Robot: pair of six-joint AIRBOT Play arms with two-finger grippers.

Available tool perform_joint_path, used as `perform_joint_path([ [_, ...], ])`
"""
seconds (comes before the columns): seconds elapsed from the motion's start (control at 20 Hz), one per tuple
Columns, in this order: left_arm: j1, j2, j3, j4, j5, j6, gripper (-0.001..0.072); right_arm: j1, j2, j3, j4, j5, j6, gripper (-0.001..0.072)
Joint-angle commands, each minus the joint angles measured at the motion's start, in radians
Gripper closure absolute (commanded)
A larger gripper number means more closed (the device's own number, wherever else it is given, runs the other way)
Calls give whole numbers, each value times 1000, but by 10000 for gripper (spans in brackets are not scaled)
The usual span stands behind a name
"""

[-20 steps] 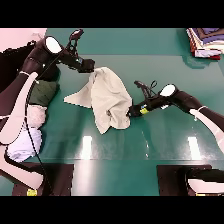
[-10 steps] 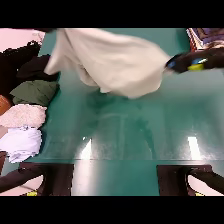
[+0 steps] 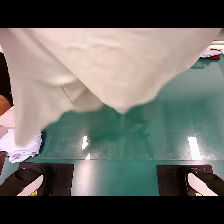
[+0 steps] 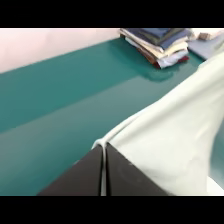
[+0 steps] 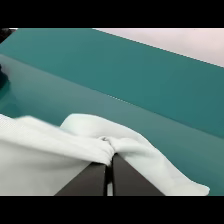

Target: Fold the shirts.

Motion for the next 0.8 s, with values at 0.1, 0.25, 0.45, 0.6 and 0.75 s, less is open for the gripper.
perform_joint_path([
  [0.1, 1, -93, -201, -14, -175, 1, 686, 37, -180, 23, -6, 253, 79, 697],
  [0.25, 1, -172, -463, -14, -187, 30, 685, 124, -317, -178, -6, 307, 82, 696],
  [0.45, 1, -283, -782, -14, 35, 88, 685, 174, -478, -376, -6, 142, 70, 696],
  [0.6, 1, -362, -842, -14, 119, 87, 684, 175, -544, -433, -6, 82, 70, 696],
  [0.75, 1, -385, -842, -16, 47, 86, 370, 174, -524, -491, -8, 87, 52, 697],
])
